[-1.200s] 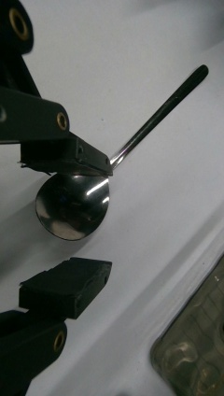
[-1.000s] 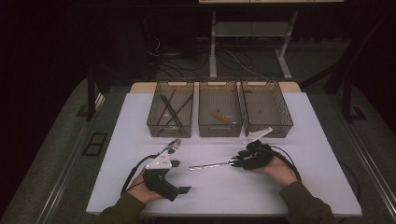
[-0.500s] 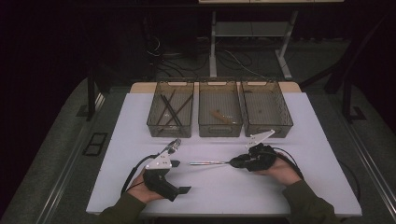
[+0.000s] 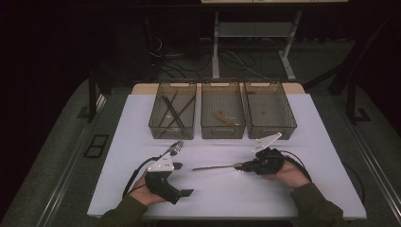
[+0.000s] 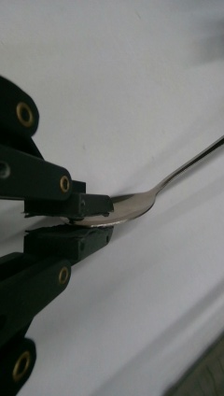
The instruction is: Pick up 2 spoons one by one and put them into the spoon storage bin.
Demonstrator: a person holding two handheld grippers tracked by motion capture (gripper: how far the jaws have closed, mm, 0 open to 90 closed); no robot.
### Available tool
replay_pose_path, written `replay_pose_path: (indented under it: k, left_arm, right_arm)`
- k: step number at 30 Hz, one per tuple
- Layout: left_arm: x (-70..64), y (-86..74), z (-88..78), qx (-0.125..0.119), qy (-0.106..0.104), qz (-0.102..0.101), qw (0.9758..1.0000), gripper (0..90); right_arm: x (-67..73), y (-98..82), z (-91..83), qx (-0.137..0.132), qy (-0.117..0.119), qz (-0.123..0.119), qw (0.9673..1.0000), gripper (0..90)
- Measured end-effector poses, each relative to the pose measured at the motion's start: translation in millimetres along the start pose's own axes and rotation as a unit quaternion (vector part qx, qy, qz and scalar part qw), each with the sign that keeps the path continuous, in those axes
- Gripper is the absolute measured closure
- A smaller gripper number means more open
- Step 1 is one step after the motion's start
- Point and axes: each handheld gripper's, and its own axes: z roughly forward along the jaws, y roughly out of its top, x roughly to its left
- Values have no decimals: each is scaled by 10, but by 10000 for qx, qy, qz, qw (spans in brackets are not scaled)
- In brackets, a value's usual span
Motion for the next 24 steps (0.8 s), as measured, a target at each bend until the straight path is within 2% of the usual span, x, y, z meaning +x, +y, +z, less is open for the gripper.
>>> replay_pose_path:
  k: [1,3,16,19,22,24]
  left_arm:
    - [0,0,0,-1,-5,-2,10000,0]
    - [-1,0,0,-2,-7,3,10000,0]
    - [-3,-2,-2,-11,-10,17,10000,0]
    - [3,-4,-4,-15,-13,25,10000,0]
    - [7,-7,1,-13,1,30,10000,0]
    - [3,-7,1,-7,6,59,10000,0]
  right_arm:
    - [17,-3,29,96,-18,-28,9999,860]
    - [30,1,29,81,-64,-58,9999,862]
    - [11,-16,23,18,-6,58,10000,869]
    - [5,-18,13,-39,-25,92,9999,869]
    - [-10,-10,-31,-241,-13,159,9996,869]
    - [-17,-2,-66,-339,-106,234,9991,869]
